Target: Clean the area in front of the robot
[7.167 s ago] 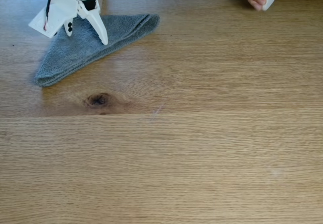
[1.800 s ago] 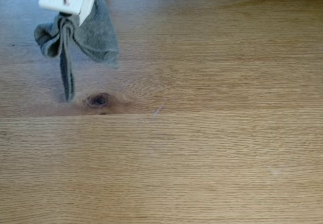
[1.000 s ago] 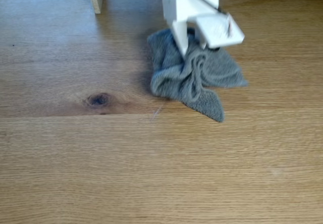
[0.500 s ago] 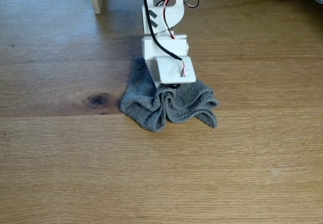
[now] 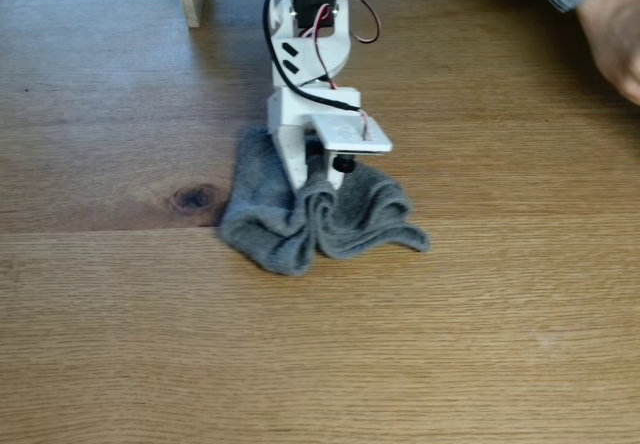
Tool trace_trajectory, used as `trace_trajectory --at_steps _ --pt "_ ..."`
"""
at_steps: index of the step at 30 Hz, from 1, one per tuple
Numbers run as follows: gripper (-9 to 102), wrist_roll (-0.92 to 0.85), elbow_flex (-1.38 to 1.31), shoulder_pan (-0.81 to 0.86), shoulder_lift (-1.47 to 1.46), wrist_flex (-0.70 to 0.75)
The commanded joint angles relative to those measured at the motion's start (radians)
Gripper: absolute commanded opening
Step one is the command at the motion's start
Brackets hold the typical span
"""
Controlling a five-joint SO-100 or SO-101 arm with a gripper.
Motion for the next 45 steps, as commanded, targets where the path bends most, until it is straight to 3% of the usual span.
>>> trace_trajectory --at_steps 1,6,8,12,15,19,23,29,32,36,45 --pt "0 -0.011 -0.031 0.181 0.072 0.046" --pt "0 0.003 -0.017 0.287 0.209 0.238" --pt "0 0.028 -0.014 0.290 0.270 0.394" --pt "0 0.071 -0.008 0.193 0.399 0.750" --pt "0 0.106 0.051 0.060 0.497 0.862" --pt "0 0.118 0.204 -0.149 0.606 0.781" --pt "0 0.118 0.360 -0.299 0.626 0.534" --pt "0 0.021 0.456 -0.336 0.436 0.075" --pt "0 -0.028 0.405 -0.287 0.339 -0.037" --pt "0 -0.029 0.187 -0.167 0.241 0.020" --pt "0 0.018 -0.480 0.094 0.061 0.410"
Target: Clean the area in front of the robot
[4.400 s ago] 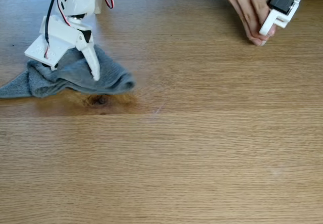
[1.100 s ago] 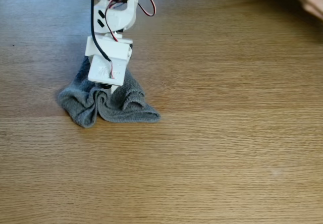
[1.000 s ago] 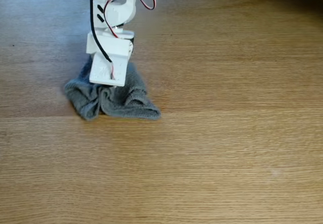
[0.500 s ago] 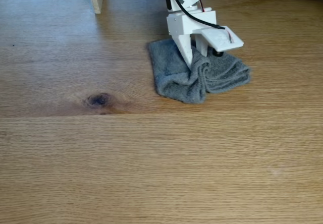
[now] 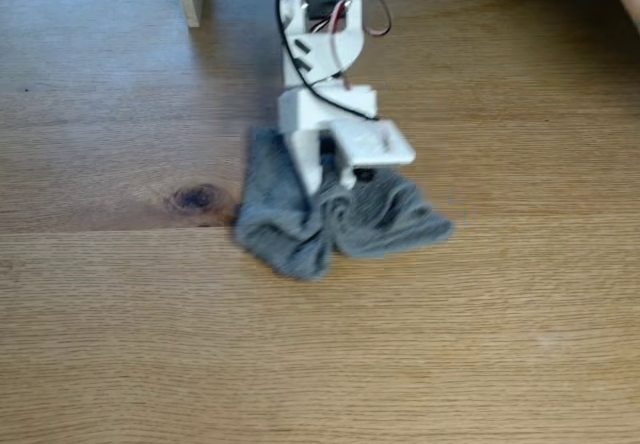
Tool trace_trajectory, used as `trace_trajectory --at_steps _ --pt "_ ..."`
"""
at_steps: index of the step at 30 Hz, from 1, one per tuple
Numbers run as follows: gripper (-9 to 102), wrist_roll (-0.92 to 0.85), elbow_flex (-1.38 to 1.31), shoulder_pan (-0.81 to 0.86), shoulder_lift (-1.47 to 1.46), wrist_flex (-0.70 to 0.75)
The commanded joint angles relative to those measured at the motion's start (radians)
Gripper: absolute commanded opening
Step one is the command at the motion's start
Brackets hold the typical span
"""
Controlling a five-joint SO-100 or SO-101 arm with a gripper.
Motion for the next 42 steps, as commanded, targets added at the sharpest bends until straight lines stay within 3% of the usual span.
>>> trace_trajectory --at_steps 1,7,13,17,22,33,42 --pt "0 0.040 -0.339 0.160 0.008 0.184" --pt "0 0.034 -0.377 0.204 0.121 0.644" --pt "0 0.009 -0.252 0.064 0.350 0.942" --pt "0 0.017 -0.091 -0.020 0.568 0.954" --pt "0 -0.124 0.077 0.005 0.833 0.951" --pt "0 -0.474 0.295 0.491 1.063 1.109" --pt "0 -0.689 0.500 0.749 1.089 1.081"
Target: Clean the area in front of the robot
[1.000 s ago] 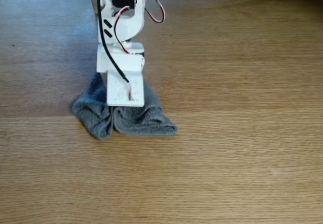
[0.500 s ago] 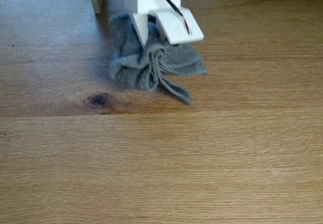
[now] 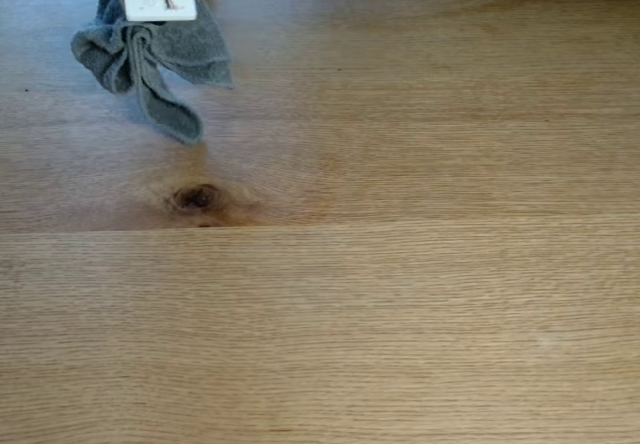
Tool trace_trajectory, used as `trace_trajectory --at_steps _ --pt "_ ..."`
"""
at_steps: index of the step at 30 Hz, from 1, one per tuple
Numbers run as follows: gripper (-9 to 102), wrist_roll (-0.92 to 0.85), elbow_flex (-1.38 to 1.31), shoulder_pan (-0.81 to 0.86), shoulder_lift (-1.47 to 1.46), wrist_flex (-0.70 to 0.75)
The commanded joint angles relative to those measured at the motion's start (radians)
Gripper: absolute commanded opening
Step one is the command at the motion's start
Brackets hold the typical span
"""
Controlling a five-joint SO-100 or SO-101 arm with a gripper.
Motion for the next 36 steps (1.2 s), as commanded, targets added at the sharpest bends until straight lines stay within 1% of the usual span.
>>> trace_trajectory --at_steps 1,4,5,6,8,9,11,13,16,18,20,23,27,29,33,36 --pt "0 -0.118 0.046 0.066 0.117 -0.021" --pt "0 -0.112 0.120 0.061 0.144 -0.112" --pt "3 -0.094 0.140 0.058 0.153 -0.146" --pt "9 -0.057 0.155 0.054 0.163 -0.175" --pt "26 0.014 0.179 0.049 0.183 -0.221" --pt "32 0.051 0.192 0.044 0.193 -0.238" --pt "37 0.127 0.218 0.028 0.218 -0.275" --pt "38 0.218 0.233 -0.008 0.252 -0.307" --pt "37 0.328 0.256 -0.086 0.319 -0.357" --pt "33 0.391 0.268 -0.150 0.371 -0.383" --pt "24 0.463 0.278 -0.229 0.423 -0.388" --pt "12 0.600 0.284 -0.360 0.503 -0.354" --pt "2 0.747 0.284 -0.540 0.583 -0.305" --pt "0 0.802 0.284 -0.615 0.618 -0.288" --pt "0 0.884 0.285 -0.741 0.715 -0.242" --pt "0 0.916 0.290 -0.801 0.787 -0.222"
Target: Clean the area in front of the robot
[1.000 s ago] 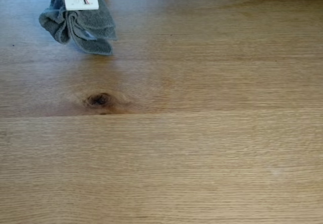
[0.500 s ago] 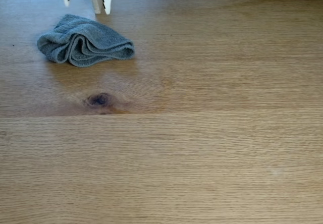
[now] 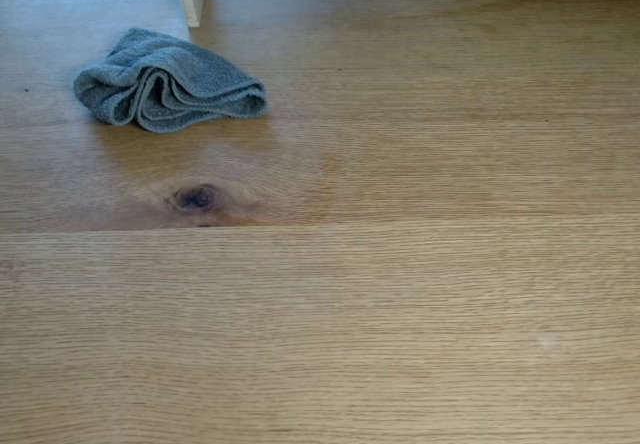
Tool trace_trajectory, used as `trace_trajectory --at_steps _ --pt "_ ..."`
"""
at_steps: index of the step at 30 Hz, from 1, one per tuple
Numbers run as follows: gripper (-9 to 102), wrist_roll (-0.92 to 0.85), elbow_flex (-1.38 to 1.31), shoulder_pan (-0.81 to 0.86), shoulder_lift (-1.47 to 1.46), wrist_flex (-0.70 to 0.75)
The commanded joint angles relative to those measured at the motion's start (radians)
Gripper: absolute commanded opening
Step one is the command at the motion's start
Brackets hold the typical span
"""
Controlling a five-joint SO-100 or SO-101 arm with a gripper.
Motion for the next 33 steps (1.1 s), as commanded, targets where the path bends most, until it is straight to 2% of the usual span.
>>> trace_trajectory --at_steps 1,6,10,14,20,26,33 --pt "0 0.054 0.003 -0.067 0.138 -0.008" --pt "0 0.063 0.184 -0.086 0.334 -0.038" --pt "0 0.038 0.419 -0.084 0.563 0.025" --pt "0 0.002 0.620 -0.095 0.756 0.169" --pt "0 -0.023 0.856 -0.086 0.874 0.262" --pt "0 -0.083 1.022 -0.061 0.959 0.239" --pt "0 -0.064 1.066 -0.051 0.960 0.293"
